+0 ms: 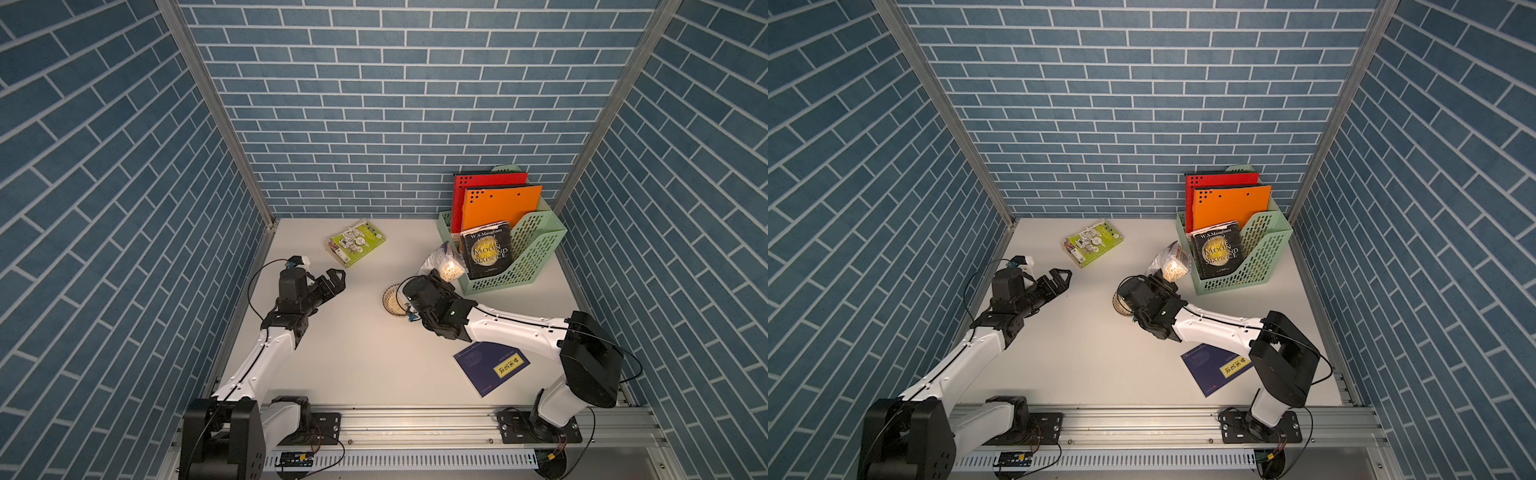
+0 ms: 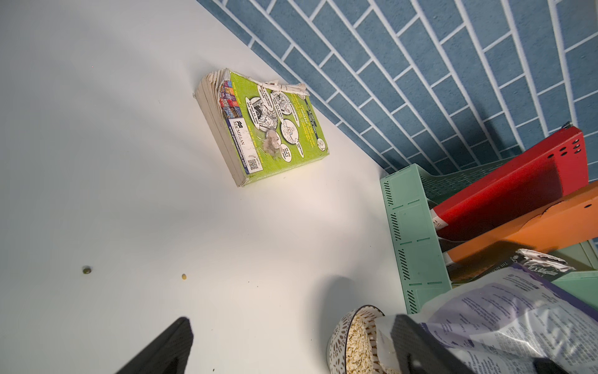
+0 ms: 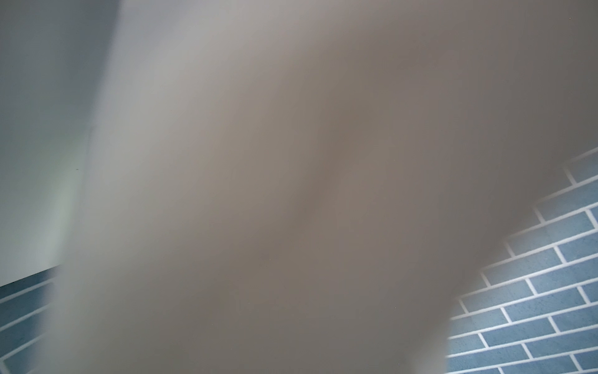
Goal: Pour the oats into the breakfast bowl
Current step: Pour the oats into the bowl.
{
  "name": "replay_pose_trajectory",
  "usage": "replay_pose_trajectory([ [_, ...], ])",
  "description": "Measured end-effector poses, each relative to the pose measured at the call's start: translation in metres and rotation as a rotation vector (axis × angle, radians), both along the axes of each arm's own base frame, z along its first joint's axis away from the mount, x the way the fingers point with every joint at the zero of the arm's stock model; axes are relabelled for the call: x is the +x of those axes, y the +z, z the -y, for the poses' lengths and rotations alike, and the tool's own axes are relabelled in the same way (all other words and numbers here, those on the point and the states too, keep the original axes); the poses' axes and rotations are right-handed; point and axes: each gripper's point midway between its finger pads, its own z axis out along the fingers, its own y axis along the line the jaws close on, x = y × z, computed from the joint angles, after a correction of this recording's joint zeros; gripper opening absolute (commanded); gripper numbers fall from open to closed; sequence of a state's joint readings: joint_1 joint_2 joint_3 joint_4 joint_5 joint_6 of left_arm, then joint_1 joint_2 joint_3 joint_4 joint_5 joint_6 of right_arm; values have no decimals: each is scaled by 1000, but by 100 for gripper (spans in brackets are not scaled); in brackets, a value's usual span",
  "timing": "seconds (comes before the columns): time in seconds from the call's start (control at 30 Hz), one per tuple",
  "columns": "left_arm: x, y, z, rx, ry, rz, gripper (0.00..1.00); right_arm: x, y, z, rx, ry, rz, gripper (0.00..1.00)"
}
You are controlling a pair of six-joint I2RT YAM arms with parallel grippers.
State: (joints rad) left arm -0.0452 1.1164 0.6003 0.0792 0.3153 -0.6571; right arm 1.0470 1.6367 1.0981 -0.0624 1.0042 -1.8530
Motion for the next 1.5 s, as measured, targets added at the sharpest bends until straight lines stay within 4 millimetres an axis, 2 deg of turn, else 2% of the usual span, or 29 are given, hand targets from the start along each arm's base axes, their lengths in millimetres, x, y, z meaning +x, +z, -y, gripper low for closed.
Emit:
replay_pose_trajectory([
  [0.27, 1, 2, 0, 0, 0, 3, 100, 5, 20, -8, 33, 9, 36, 0],
  [0.6, 1, 2, 0, 1, -1, 4, 100, 3, 2, -7, 5, 22, 12, 0],
  [0.97, 1, 2, 0, 2, -1, 4, 100, 4, 7, -12, 13, 34, 19, 0],
  [1.27, 1, 2, 1, 1, -5, 4, 99, 0, -8, -14, -7, 57, -4, 0],
  [1.5, 1, 1, 1, 0, -5, 3, 100, 4, -1, -14, 4, 51, 4, 0],
])
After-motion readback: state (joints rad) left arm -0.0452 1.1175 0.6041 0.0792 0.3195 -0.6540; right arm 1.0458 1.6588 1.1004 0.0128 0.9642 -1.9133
